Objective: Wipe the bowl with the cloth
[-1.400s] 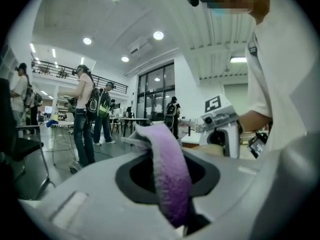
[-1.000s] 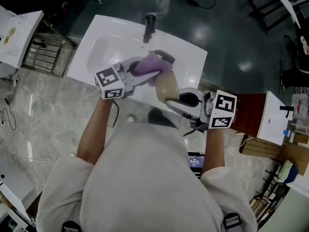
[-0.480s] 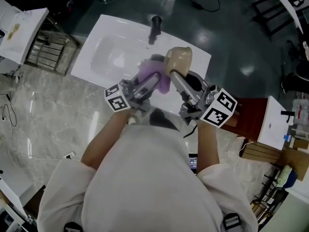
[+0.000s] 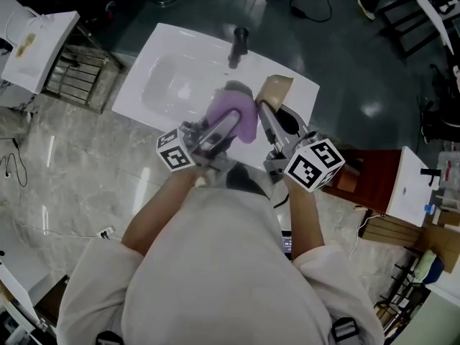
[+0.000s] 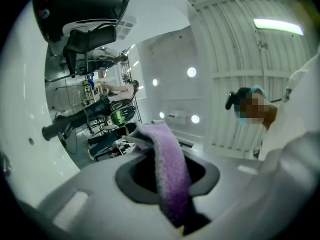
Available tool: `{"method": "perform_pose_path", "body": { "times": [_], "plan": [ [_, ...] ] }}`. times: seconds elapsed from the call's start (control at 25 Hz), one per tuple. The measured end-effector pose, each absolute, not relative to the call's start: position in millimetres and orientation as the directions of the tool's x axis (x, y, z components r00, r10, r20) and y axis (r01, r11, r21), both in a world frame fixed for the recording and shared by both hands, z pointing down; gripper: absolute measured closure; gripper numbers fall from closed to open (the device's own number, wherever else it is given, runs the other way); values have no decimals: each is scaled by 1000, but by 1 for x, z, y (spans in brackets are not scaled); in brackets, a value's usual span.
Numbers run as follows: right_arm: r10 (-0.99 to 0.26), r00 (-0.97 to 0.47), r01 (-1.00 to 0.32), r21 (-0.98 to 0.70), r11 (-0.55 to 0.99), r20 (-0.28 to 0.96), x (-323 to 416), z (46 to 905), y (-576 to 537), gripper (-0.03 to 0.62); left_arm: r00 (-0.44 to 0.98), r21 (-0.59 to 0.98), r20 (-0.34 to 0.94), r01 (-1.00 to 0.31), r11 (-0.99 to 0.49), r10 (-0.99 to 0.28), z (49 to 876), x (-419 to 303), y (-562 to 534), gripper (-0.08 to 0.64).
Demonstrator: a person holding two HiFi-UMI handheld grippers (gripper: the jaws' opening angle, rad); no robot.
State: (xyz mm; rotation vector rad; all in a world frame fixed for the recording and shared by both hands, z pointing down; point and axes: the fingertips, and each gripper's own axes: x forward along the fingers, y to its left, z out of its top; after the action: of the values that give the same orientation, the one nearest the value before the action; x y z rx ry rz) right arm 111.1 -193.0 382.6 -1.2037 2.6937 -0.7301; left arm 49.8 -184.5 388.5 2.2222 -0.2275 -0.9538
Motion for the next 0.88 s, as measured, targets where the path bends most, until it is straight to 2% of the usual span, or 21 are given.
{"method": "perform_pose_path", "body": {
  "times": [0.16,0.32,0.48,0.56,0.88],
  "plan": [
    [-751,-636,-728,-462,507,178,115,399,-193,578,754,649,-500,1,-761,-426,387,42,-187,471],
    [-772,-601,-765,-430,479,208,122,401,-193,578,840,605,-300,-199,-771,-452,396,31,-196,469],
    [-800,-553,-818,-338,466,235,131,393,-198,578,872,393,-30,-438,-809,-488,401,11,-207,469],
    [-813,-530,-839,-292,460,242,136,388,-201,578,853,262,82,-517,-815,-515,399,-1,-213,468],
    [-820,-469,-875,-51,481,327,149,372,-197,578,736,-86,215,-641,-763,-642,364,-48,-227,468]
  ]
}}
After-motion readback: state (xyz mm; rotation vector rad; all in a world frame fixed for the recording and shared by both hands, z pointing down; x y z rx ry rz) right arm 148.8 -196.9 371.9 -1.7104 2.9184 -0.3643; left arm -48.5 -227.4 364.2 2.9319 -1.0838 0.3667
